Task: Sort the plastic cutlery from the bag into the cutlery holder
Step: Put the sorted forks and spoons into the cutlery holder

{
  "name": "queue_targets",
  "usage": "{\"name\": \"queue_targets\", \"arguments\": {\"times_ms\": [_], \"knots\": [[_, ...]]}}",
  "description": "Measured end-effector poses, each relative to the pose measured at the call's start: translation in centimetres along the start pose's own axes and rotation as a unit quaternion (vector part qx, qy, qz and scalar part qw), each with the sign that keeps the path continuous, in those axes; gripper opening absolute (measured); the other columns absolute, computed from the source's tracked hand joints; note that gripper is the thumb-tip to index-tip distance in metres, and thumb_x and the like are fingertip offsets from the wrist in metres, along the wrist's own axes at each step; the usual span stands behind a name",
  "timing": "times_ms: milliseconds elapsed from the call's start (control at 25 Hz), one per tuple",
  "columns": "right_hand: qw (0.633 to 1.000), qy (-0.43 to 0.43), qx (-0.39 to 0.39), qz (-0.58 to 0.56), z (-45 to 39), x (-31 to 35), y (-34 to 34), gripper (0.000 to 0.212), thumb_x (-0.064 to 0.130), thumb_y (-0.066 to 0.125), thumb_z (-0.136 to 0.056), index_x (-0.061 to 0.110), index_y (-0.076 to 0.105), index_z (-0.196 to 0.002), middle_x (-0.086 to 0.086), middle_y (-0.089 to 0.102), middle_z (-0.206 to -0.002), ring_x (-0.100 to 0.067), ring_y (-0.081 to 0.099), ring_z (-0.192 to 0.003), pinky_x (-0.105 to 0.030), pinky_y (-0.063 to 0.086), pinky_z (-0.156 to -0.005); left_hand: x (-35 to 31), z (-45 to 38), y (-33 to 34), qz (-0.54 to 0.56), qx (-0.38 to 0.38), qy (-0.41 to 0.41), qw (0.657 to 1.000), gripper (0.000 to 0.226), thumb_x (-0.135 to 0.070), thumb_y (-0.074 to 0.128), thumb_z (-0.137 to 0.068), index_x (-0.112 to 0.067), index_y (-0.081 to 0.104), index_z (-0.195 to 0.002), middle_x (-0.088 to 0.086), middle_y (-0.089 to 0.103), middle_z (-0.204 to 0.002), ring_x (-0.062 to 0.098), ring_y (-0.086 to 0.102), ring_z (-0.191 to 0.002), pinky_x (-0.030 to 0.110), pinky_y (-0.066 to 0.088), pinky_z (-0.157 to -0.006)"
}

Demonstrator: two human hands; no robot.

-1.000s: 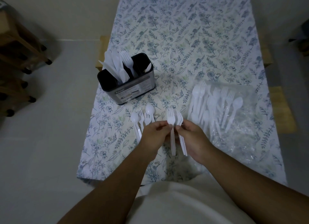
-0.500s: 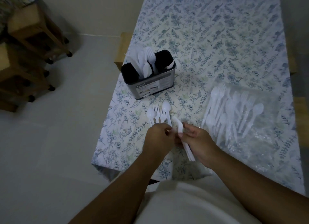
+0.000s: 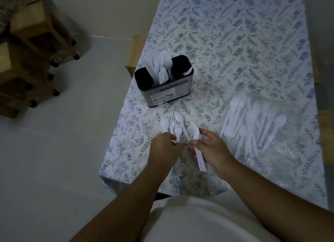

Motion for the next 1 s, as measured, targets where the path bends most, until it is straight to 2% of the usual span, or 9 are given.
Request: {"name": "queue_targets", "arguments": {"times_ms": [160,320,440,640,720,840,920,1000], "knots": [[1.000,-0.005,-0.006,0.012,0.0,0.0,0.5,0.051,0.007,0.069,-0.094,0.021,0.054,-0.141,-0.003,0.079,-0.101,-0.013,0.078,-0.084,-0.025,0.059,-0.062,-0.2,-0.4,1.0,-0.101,-0.007,0.065,0.993,0.024,-0.032,0.072,-0.090,-0.012,0.065,-0.102,0.001,0.069,-0.087,0.016,0.067,-0.078,0.029,0.056,-0.066],[1.000,0.001,-0.001,0.016,0.3,-0.1,0.5,0.051,0.007,0.067,-0.095,0.021,0.054,-0.141,-0.003,0.079,-0.103,-0.013,0.078,-0.085,-0.023,0.059,-0.060,0.1,-0.8,1.3,-0.172,-0.005,0.070,0.983,0.024,-0.018,0.067,-0.089,-0.012,0.060,-0.111,0.005,0.068,-0.097,0.022,0.067,-0.088,0.027,0.050,-0.068],[1.000,0.002,-0.002,0.020,0.4,-0.3,0.6,0.051,0.008,0.068,-0.094,0.021,0.055,-0.141,-0.001,0.080,-0.099,-0.012,0.078,-0.082,-0.023,0.058,-0.059,0.4,-0.5,1.2,-0.177,0.001,0.073,0.981,0.025,-0.018,0.064,-0.088,-0.012,0.059,-0.111,0.005,0.069,-0.094,0.022,0.067,-0.084,0.031,0.056,-0.067],[1.000,0.001,0.001,0.012,0.3,-0.1,0.6,0.047,0.008,0.068,-0.095,0.024,0.057,-0.138,-0.002,0.079,-0.104,-0.012,0.078,-0.088,-0.029,0.062,-0.067,-0.2,-1.5,0.4,-0.103,-0.048,0.065,0.991,0.022,-0.032,0.066,-0.094,-0.013,0.059,-0.102,0.002,0.067,-0.090,0.018,0.065,-0.078,0.034,0.057,-0.066],[1.000,0.004,0.004,0.000,0.4,-0.1,0.5,0.046,0.008,0.066,-0.096,0.025,0.056,-0.138,-0.003,0.078,-0.106,-0.014,0.078,-0.090,-0.030,0.061,-0.068,-0.4,-2.4,0.4,-0.085,-0.040,0.045,0.995,0.020,-0.032,0.067,-0.094,-0.012,0.063,-0.097,0.004,0.069,-0.087,0.019,0.067,-0.077,0.033,0.058,-0.066],[0.999,-0.011,-0.009,0.029,0.5,-0.2,0.3,0.046,0.010,0.067,-0.095,0.026,0.057,-0.137,0.000,0.080,-0.103,-0.011,0.077,-0.093,-0.029,0.061,-0.073,-0.8,-2.7,1.0,-0.047,-0.023,0.025,0.998,0.013,-0.025,0.068,-0.093,-0.011,0.068,-0.092,0.001,0.067,-0.078,0.020,0.068,-0.074,0.024,0.050,-0.061],[0.998,-0.030,-0.027,0.058,0.6,-0.2,0.1,0.044,0.011,0.067,-0.095,0.027,0.058,-0.135,0.002,0.080,-0.101,-0.006,0.075,-0.093,-0.026,0.060,-0.081,-1.3,-2.0,1.3,0.009,-0.017,0.016,1.000,0.010,-0.023,0.070,-0.090,-0.013,0.071,-0.087,-0.002,0.068,-0.074,0.014,0.065,-0.067,0.020,0.046,-0.057],[0.998,-0.041,-0.030,0.046,0.7,0.0,0.2,0.038,0.010,0.066,-0.097,0.029,0.059,-0.129,0.002,0.080,-0.099,-0.003,0.076,-0.086,-0.015,0.057,-0.070,-1.5,-1.3,1.8,0.084,0.007,0.004,0.996,0.014,-0.028,0.074,-0.087,-0.014,0.075,-0.084,-0.004,0.071,-0.071,0.011,0.066,-0.065,0.021,0.051,-0.061]]}}
Point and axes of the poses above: each hand's wrist, its own z-axis away from the middle knuckle, its own y-axis out of the palm, x = y × z, the point moved 3 cm from there along -z, towards the middle knuckle
